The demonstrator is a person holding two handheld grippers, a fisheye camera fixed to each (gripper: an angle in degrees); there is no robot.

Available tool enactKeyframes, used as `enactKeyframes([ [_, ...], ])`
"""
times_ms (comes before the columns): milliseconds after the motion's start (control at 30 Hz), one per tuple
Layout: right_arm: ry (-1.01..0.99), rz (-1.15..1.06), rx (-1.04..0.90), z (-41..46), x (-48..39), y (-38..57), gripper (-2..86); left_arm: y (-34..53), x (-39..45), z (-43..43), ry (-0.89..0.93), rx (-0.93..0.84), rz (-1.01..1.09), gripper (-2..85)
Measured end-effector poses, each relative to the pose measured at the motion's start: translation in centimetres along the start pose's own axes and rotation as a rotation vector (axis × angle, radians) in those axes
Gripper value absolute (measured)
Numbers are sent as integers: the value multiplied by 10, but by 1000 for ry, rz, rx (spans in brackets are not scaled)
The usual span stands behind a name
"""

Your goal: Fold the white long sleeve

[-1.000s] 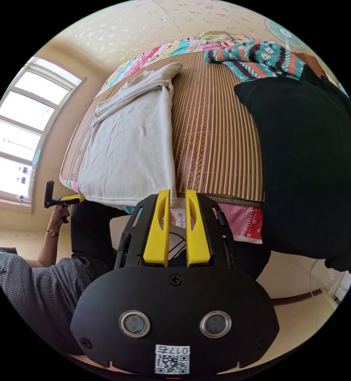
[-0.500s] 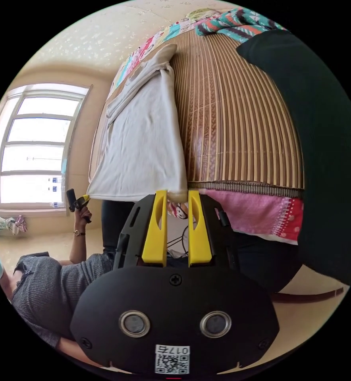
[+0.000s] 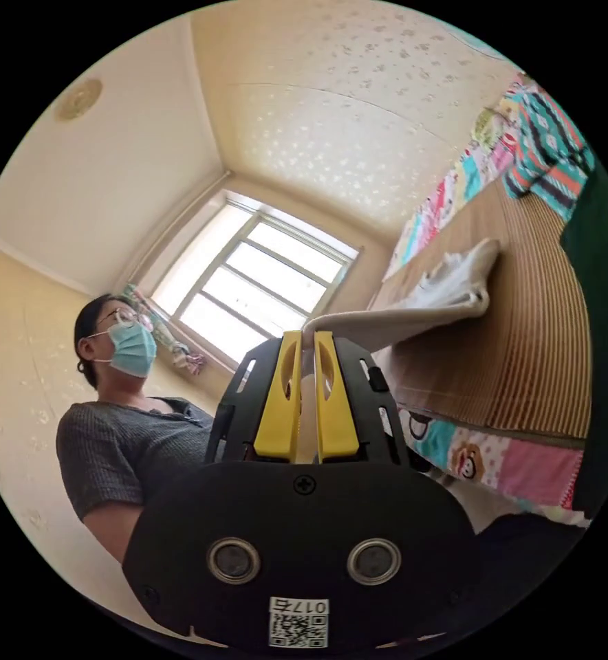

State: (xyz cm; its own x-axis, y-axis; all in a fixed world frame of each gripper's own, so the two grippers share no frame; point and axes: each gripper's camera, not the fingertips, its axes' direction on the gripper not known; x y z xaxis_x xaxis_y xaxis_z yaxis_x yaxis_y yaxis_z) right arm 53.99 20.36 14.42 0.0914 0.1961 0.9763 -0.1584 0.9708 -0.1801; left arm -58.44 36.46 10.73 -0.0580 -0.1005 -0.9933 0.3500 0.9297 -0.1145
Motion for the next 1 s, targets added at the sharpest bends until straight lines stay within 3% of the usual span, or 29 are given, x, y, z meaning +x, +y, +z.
enactKeyframes([
  [67,-38,-106,36,3,-29,-5,28,0,15,-3,87,58,53,51],
  [133,27,-110,44,8,-34,-9,27,1,15,-5,63,105,41,51],
  [267,476,106,-72,34,29,-22,27,14,-33,-14,-256,202,-188,51],
  [367,478,267,-36,50,96,-27,28,16,-77,-11,-381,263,-282,51],
  [500,545,318,25,72,145,-53,28,-13,-112,0,-480,328,-274,51],
  [667,865,242,-37,138,199,-98,32,-79,-172,40,-669,271,-260,51],
  [867,882,279,-17,176,262,-104,43,-92,-239,58,-746,314,-379,52],
  [1000,857,272,-5,187,287,-94,76,-93,-252,72,-768,309,-327,77],
])
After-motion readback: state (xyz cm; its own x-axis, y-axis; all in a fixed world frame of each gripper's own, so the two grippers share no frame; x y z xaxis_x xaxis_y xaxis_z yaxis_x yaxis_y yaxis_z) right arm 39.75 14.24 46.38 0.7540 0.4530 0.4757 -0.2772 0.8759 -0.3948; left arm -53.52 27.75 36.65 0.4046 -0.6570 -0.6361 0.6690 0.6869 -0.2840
